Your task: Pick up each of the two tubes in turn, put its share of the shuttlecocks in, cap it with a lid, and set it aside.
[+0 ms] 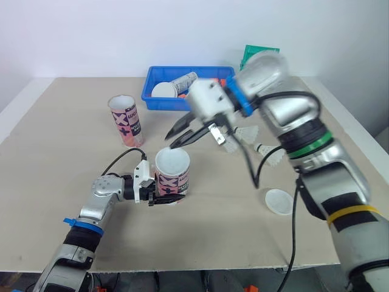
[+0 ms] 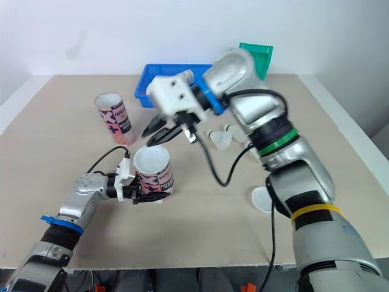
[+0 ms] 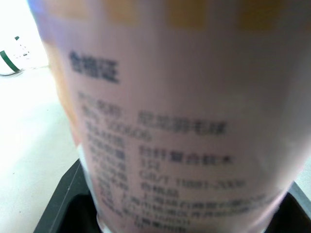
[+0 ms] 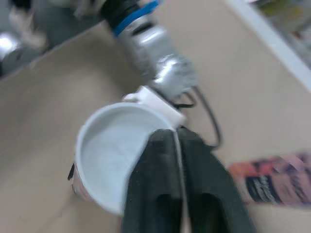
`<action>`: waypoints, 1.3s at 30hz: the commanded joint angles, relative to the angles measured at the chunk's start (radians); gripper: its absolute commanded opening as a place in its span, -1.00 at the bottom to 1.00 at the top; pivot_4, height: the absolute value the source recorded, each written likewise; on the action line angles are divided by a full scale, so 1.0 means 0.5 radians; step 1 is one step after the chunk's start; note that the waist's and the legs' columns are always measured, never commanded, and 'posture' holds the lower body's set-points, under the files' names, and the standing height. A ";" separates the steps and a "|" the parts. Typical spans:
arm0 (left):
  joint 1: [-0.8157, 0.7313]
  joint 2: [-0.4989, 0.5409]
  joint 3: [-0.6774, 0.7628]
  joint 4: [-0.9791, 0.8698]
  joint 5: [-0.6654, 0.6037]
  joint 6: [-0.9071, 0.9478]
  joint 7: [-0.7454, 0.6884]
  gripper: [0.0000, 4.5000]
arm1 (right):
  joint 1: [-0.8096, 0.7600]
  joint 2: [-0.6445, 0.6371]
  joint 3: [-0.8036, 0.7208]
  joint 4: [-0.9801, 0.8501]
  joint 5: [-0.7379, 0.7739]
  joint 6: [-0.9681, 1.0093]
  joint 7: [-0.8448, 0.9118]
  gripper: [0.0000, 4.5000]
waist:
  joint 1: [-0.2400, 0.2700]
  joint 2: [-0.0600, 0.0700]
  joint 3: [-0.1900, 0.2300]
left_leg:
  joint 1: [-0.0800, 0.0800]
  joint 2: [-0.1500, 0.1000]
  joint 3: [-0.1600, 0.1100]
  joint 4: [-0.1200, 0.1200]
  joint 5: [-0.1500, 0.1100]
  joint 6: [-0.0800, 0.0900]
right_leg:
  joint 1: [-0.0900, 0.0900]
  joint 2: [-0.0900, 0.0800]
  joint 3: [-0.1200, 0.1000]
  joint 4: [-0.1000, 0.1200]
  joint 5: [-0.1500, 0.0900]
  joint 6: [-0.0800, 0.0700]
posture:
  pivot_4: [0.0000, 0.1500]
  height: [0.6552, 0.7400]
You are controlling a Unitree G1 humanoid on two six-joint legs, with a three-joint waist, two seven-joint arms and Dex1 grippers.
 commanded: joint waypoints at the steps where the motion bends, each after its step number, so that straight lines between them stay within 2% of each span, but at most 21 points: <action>1: 0.079 0.057 0.004 0.112 0.073 0.099 0.050 0.23 | 0.162 -0.151 -0.283 -0.309 0.195 0.311 -0.050 0.02 | 0.002 0.000 0.000 | 0.000 0.000 -0.001 0.000 -0.001 -0.001 | 0.001 0.000 -0.001 -0.001 -0.001 0.000 | 1.00 0.24; 3: 0.076 0.060 -0.002 0.108 0.066 0.104 0.038 0.23 | 0.332 -0.255 -0.409 -0.491 0.268 0.482 -0.135 0.48 | -0.001 0.001 0.000 | 0.001 0.000 -0.003 0.000 -0.003 -0.004 | 0.001 0.001 -0.002 -0.001 -0.003 -0.001 | 1.00 0.24; 4: 0.066 0.059 -0.005 0.113 0.064 0.104 0.029 0.23 | 0.455 -0.317 -0.471 -0.578 0.285 0.553 -0.204 0.65 | -0.006 0.008 0.004 | 0.001 0.000 -0.003 -0.001 -0.003 -0.004 | 0.002 0.001 -0.002 -0.001 -0.003 -0.001 | 1.00 0.24; 5: 0.052 0.056 -0.010 0.121 0.063 0.107 0.023 0.23 | 0.582 -0.377 -0.519 -0.652 0.278 0.597 -0.259 0.71 | -0.001 0.007 0.005 | 0.001 0.000 -0.005 0.000 -0.003 -0.004 | 0.000 0.004 -0.001 0.000 -0.002 -0.001 | 1.00 0.24; 7: 0.025 0.053 -0.015 0.131 0.059 0.107 0.013 0.23 | 0.819 -0.459 -0.601 -0.815 0.280 0.706 -0.379 0.71 | 0.005 0.000 0.004 | 0.001 0.000 -0.013 0.000 -0.003 -0.004 | 0.002 0.005 -0.010 -0.001 -0.003 -0.003 | 1.00 0.24; 10: 0.000 0.058 -0.010 0.125 0.039 0.116 -0.012 0.23 | 1.118 -0.516 -0.681 -1.073 0.304 0.825 -0.543 0.71 | 0.005 0.007 0.007 | -0.001 -0.001 -0.012 0.000 -0.004 -0.005 | 0.004 0.001 -0.010 -0.005 -0.005 -0.003 | 1.00 0.24; 12: -0.020 0.053 0.005 0.108 0.004 0.142 -0.036 0.56 | 1.287 -0.520 -0.732 -1.225 0.327 0.879 -0.648 0.76 | 0.002 0.011 0.010 | -0.001 -0.001 -0.012 0.000 -0.004 -0.005 | 0.003 0.002 -0.009 -0.005 -0.005 0.000 | 1.00 0.24; 15: -0.029 0.049 0.027 0.069 -0.024 0.128 -0.061 0.87 | 1.418 -0.482 -0.779 -1.364 0.387 0.961 -0.770 0.76 | 0.000 0.009 0.018 | -0.004 -0.001 -0.014 0.000 -0.004 -0.005 | 0.001 0.004 -0.011 -0.005 -0.004 0.000 | 1.00 0.24; 21: 0.028 0.095 0.079 -0.068 -0.042 0.036 -0.098 0.87 | 1.619 -0.425 -0.741 -1.538 0.405 0.994 -0.897 0.76 | 0.003 0.007 0.020 | -0.019 -0.001 -0.021 0.000 -0.005 -0.006 | -0.003 0.005 -0.015 -0.017 -0.004 0.004 | 1.00 0.24; 22: 0.047 0.117 0.091 -0.094 -0.049 0.024 -0.104 0.87 | 1.641 -0.422 -0.720 -1.547 0.398 0.989 -0.897 0.76 | 0.005 0.007 0.020 | -0.030 -0.002 -0.021 0.000 -0.005 -0.006 | -0.013 0.005 -0.015 -0.019 -0.002 0.009 | 1.00 0.24; 25: 0.102 0.179 0.143 -0.185 -0.092 0.030 -0.114 0.87 | 1.682 -0.411 -0.670 -1.560 0.383 0.974 -0.894 0.76 | 0.007 0.005 0.021 | -0.036 -0.002 -0.022 0.000 -0.006 -0.007 | -0.017 0.006 -0.014 -0.020 0.001 0.021 | 1.00 0.24; 34: 0.406 0.459 0.380 -0.648 -0.265 0.235 -0.080 0.87 | 1.652 -0.363 -0.513 -1.383 0.250 0.816 -0.839 0.76 | 0.014 -0.003 0.031 | -0.039 -0.001 -0.025 0.000 -0.008 -0.007 | -0.018 0.007 -0.015 -0.020 -0.003 0.018 | 1.00 0.24; 39: 0.630 0.612 0.693 -1.055 -0.613 0.545 0.044 0.87 | 1.554 -0.224 -0.371 -1.089 0.068 0.601 -0.834 0.76 | 0.012 -0.009 0.035 | -0.039 0.000 -0.025 0.001 -0.008 -0.007 | -0.018 0.007 -0.016 -0.019 -0.005 0.011 | 1.00 0.24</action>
